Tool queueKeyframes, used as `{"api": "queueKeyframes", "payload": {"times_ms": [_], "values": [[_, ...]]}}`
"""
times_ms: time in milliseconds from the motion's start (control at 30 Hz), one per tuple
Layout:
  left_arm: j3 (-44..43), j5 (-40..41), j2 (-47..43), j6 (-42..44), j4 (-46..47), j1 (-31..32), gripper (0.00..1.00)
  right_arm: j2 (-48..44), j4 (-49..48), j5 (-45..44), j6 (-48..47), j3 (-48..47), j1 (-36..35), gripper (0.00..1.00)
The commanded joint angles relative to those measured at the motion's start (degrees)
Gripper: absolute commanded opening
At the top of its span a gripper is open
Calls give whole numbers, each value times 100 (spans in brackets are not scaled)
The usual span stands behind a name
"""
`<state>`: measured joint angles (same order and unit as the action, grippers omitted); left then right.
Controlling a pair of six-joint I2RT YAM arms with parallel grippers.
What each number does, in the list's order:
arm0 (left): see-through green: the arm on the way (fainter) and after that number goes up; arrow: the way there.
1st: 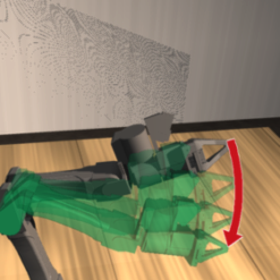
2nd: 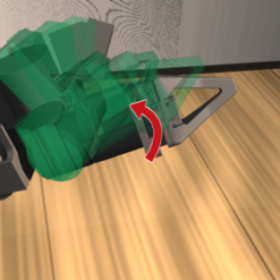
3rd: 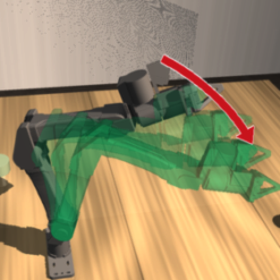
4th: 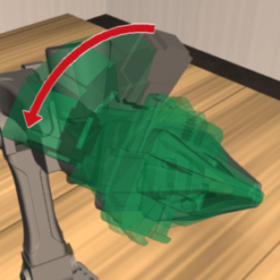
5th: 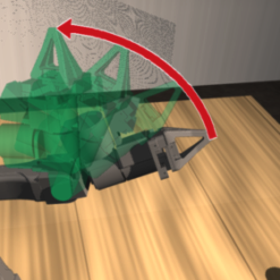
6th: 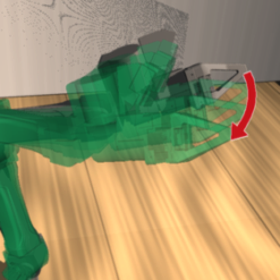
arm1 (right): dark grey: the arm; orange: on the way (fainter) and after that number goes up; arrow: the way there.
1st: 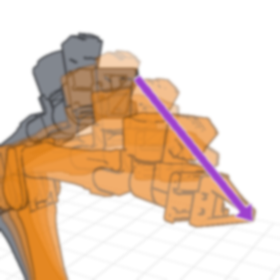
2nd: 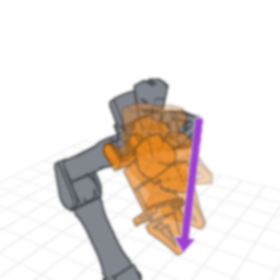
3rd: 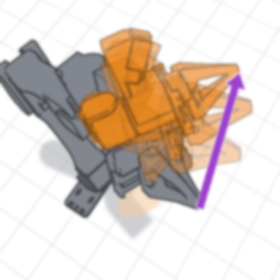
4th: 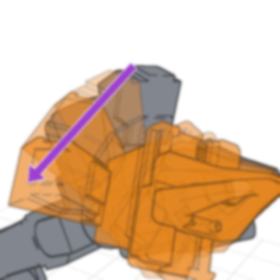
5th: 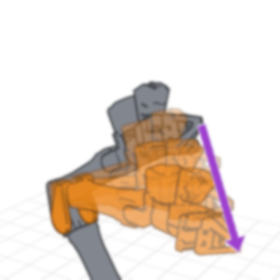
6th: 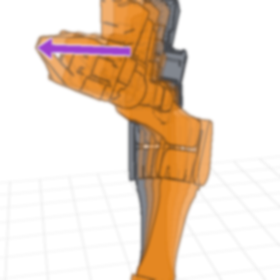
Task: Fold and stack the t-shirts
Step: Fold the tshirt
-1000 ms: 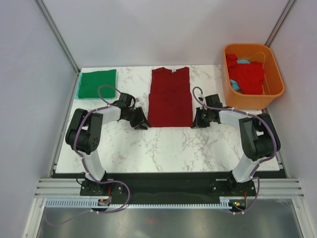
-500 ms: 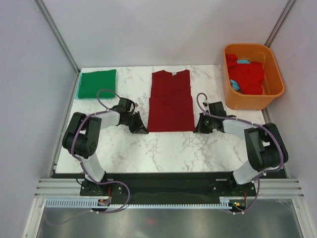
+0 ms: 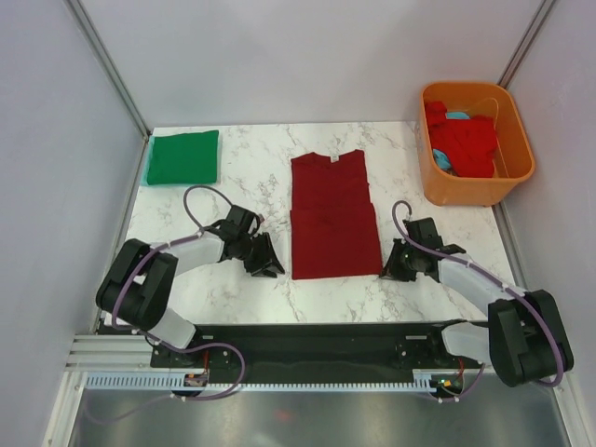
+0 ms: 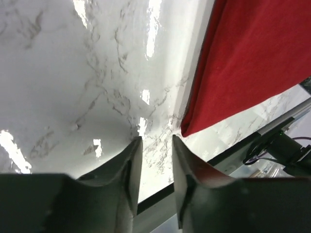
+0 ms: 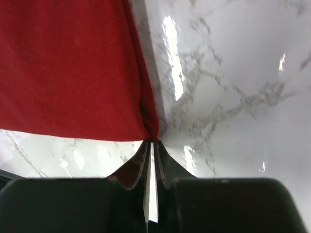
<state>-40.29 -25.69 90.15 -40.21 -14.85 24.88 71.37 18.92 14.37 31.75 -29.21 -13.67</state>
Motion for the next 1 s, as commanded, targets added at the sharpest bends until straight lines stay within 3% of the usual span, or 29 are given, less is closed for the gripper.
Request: {"api": "queueKeyframes", "payload": {"times_ms": [0,67,133,167,300,667,967], "values": [[136,293,-559,-216,17,95,41,-386,560,-259,376,179,14,13],[249,275,-831,-347,52,104,50,-703,630,-286,604,267,14,26],[372,83,-1016,-618,219,113,52,-1054,657,-216,1025,354,14,35],[643,-57,-1173,-768,698,113,54,-1273,640,-102,1200,390,14,41],[1313,-489,-1290,-1664,1985,209,59,-1862,404,-232,2018,609,5,53],[1234,204,-674,-1912,2083,755,60,-1645,-116,-549,2503,864,5,53],[1112,433,-226,-1973,2083,790,51,-1645,-239,-857,2591,1084,5,51]]}}
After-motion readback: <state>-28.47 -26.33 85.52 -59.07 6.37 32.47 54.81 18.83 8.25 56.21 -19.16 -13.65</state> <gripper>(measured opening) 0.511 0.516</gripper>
